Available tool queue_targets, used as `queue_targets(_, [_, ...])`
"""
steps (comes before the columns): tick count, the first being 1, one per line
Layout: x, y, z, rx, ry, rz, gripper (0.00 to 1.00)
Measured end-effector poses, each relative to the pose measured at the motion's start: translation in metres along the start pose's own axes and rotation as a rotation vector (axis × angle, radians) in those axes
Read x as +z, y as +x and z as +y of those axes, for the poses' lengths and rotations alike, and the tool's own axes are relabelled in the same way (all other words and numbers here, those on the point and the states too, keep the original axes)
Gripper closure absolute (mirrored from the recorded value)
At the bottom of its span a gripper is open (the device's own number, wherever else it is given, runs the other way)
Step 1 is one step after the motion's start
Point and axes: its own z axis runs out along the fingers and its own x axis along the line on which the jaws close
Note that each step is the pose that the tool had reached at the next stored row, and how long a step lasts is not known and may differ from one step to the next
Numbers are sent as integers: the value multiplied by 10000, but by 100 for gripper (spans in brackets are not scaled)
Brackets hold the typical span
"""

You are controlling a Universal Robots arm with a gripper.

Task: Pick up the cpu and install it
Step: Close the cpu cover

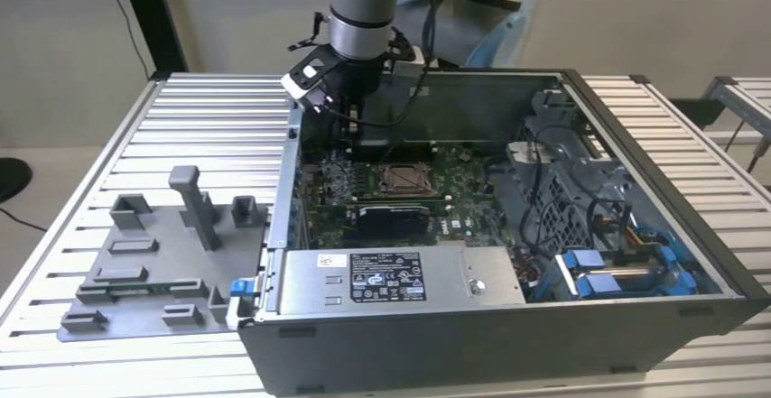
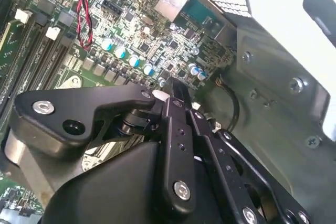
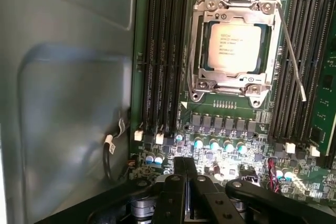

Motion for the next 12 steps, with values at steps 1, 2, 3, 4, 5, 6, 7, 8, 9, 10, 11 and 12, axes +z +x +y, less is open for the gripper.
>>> queue_targets(1, [-2, -1, 12, -2, 0, 6, 100])
queue_targets(2, [-5, -2, 30, -6, 1, 12, 100])
queue_targets(3, [-7, -3, 45, -11, 1, 18, 100])
queue_targets(4, [-9, -4, 62, -18, 1, 28, 100])
queue_targets(5, [-12, -5, 81, -24, 1, 39, 100])
queue_targets(6, [-15, -7, 103, -30, 1, 53, 100])
queue_targets(7, [-18, -8, 126, -36, 0, 68, 100])
queue_targets(8, [-22, -10, 154, -42, -2, 88, 100])
queue_targets(9, [-27, -12, 179, -47, -3, 108, 100])
queue_targets(10, [-31, -13, 196, -51, -6, 130, 100])
queue_targets(11, [-32, -13, 201, -55, -15, 151, 100])
queue_targets(12, [-32, -13, 206, -58, -25, 176, 100])
